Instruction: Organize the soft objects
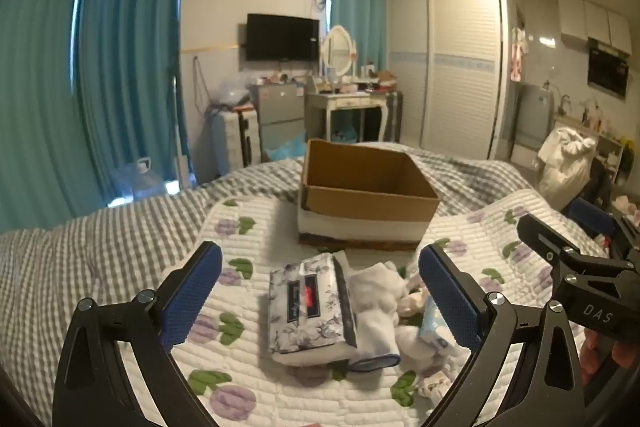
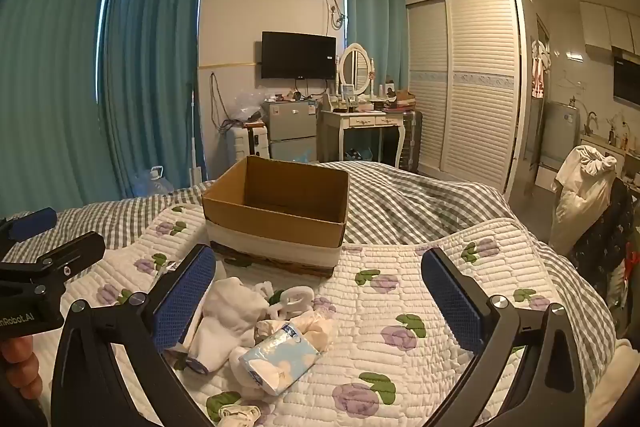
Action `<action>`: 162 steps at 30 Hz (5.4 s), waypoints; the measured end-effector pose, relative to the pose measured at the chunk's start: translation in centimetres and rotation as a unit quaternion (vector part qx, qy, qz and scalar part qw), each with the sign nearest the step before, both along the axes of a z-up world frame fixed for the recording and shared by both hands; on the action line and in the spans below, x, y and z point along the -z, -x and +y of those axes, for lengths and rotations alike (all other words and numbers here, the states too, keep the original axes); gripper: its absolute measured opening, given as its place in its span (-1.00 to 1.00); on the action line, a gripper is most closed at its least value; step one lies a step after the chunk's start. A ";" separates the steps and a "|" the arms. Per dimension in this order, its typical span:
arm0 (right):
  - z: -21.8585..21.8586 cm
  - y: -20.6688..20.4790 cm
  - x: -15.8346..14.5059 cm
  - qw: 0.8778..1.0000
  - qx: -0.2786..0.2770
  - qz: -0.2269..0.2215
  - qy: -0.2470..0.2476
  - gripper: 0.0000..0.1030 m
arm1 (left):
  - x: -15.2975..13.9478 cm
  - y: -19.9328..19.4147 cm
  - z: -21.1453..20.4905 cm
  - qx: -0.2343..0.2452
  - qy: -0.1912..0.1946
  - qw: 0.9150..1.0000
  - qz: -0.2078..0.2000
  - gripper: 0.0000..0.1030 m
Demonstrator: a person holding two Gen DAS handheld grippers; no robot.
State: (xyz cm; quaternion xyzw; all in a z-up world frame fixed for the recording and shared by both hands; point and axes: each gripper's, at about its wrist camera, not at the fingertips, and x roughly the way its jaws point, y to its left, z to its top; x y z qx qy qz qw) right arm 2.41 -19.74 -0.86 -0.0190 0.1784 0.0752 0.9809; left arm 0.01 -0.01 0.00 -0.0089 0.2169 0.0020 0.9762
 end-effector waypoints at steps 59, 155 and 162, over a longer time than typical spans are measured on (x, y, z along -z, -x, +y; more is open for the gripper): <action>-0.3 -0.3 0.9 1.000 0.010 0.011 0.002 1.00 | 0.2 0.2 0.0 0.001 -0.004 1.000 -0.002 0.96; -8.7 -5.9 10.8 0.970 -0.082 0.226 -0.038 -0.42 | 14.6 -8.0 -15.3 0.086 -0.167 0.957 0.222 0.03; -8.4 -5.1 10.2 0.974 -0.080 0.212 -0.031 -0.42 | 12.7 -6.5 -15.0 0.096 -0.154 0.963 0.197 -0.07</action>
